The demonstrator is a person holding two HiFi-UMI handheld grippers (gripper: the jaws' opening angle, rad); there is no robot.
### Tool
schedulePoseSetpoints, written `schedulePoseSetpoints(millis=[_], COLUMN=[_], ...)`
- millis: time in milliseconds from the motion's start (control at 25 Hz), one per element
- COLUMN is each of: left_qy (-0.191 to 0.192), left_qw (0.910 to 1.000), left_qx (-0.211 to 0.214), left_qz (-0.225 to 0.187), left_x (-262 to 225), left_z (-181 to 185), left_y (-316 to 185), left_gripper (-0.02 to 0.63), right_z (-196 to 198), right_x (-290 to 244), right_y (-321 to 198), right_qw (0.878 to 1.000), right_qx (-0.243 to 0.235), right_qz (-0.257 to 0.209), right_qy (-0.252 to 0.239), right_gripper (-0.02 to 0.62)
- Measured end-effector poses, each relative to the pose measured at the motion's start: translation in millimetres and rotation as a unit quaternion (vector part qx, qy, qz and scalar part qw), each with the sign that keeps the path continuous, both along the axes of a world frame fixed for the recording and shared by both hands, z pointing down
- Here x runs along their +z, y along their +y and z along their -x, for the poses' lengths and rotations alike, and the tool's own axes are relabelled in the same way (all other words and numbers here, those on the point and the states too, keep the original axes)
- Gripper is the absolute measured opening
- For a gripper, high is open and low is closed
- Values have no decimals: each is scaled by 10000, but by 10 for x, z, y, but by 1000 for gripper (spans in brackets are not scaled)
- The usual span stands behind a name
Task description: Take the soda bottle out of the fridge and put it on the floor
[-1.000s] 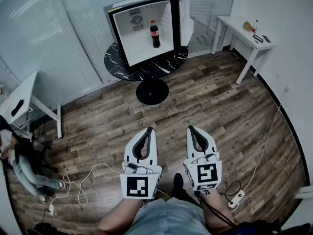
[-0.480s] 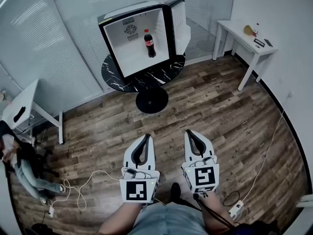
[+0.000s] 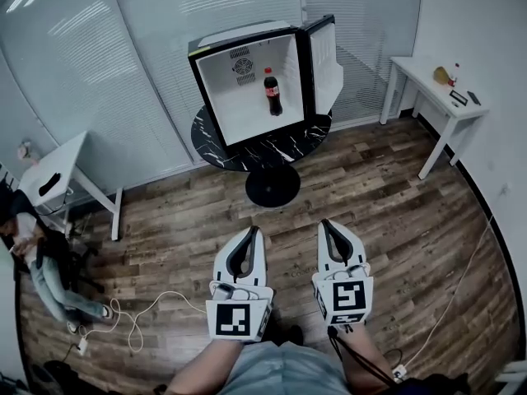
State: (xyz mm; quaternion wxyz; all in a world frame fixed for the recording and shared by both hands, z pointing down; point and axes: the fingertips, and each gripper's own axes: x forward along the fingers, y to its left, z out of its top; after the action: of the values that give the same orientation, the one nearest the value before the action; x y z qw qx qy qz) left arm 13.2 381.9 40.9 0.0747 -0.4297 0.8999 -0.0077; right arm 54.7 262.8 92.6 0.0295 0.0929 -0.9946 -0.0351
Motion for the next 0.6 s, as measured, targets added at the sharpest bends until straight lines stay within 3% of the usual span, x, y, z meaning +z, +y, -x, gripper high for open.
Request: schedulePoseSetpoints(millis=[320,600], left_qy=[221,391], left_qw=[9997,9991], left_qx=[23,27], left_qz=[76,135], left_x=[201,416], left_z=[355,1083], left_y=[-288,-536], left_gripper=[17,17], right_z=[320,994], right_x=[189,426], right_y=[-281,-489], right_qw=[9997,9989], right_qx=[66,-32], right_qz=[104,125], right_qy=[189,455], right_gripper=[14,14])
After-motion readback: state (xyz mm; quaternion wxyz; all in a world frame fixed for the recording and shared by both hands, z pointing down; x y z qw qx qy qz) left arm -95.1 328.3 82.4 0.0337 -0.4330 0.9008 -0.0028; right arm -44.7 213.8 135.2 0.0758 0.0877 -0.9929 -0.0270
